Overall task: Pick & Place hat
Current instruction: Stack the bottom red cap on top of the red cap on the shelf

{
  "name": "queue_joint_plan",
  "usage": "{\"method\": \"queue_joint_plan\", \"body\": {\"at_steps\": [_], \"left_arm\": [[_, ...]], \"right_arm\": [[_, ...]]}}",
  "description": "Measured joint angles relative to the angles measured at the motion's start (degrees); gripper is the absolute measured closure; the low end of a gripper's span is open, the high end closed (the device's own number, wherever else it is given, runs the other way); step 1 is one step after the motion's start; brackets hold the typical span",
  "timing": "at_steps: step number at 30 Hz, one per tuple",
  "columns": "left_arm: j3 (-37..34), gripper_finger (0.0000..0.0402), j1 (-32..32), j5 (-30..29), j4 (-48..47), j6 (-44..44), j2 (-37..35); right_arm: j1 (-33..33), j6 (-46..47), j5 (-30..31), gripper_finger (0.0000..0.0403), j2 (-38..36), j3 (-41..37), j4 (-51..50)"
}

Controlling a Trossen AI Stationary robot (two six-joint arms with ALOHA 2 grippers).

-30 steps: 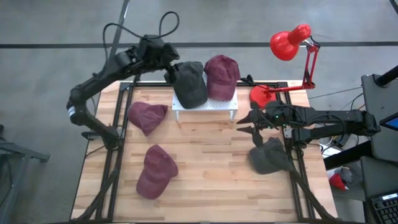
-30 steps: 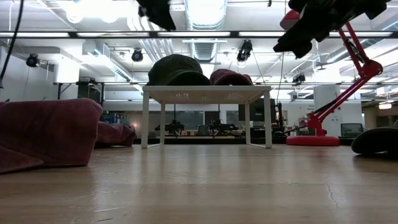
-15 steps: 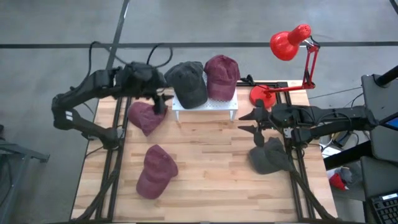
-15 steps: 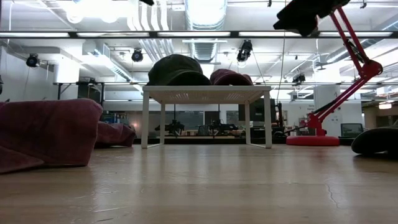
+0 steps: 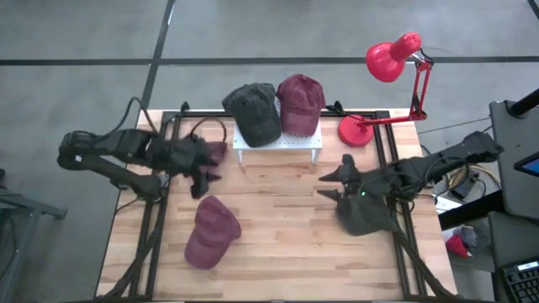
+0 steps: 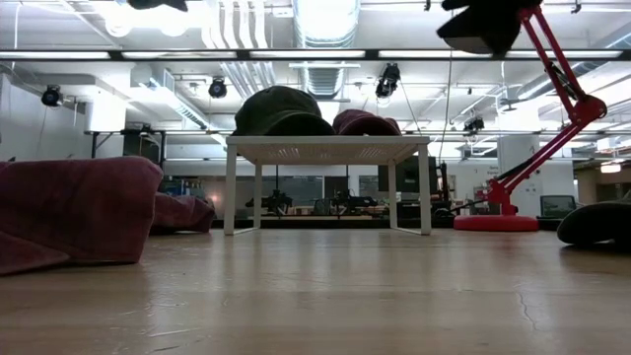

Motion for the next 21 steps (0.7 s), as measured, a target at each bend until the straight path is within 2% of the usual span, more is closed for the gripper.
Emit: {"method": "queue_joint_plan", "body": {"at_steps": [7,12,17,19,21], "left_arm": [[-9.5,0.0177,-10.3,-1.9,3.2,-12.3,-4.1],[-14.1,0.0177,-17.1,-8.0,9.1,-17.6,-5.9],[-17.0,0.0177,-23.4,-12.1,16.5,-20.1,-7.7],[-17.7,0.0177,-26.1,-13.6,19.3,-20.1,-8.1],[-18.4,0.0177,-28.5,-14.8,21.6,-20.2,-8.5]], "right_arm": [[2.1,3.8,0.9,0.0206,12.3,0.0,16.5],[2.1,7.2,0.7,0.0206,22.4,-0.1,38.2],[1.2,2.1,-8.2,0.0207,31.8,0.5,58.2],[0.7,3.3,-8.3,0.0208,35.4,2.7,60.5],[-0.2,5.8,-8.1,0.0208,38.8,6.3,57.3]]}}
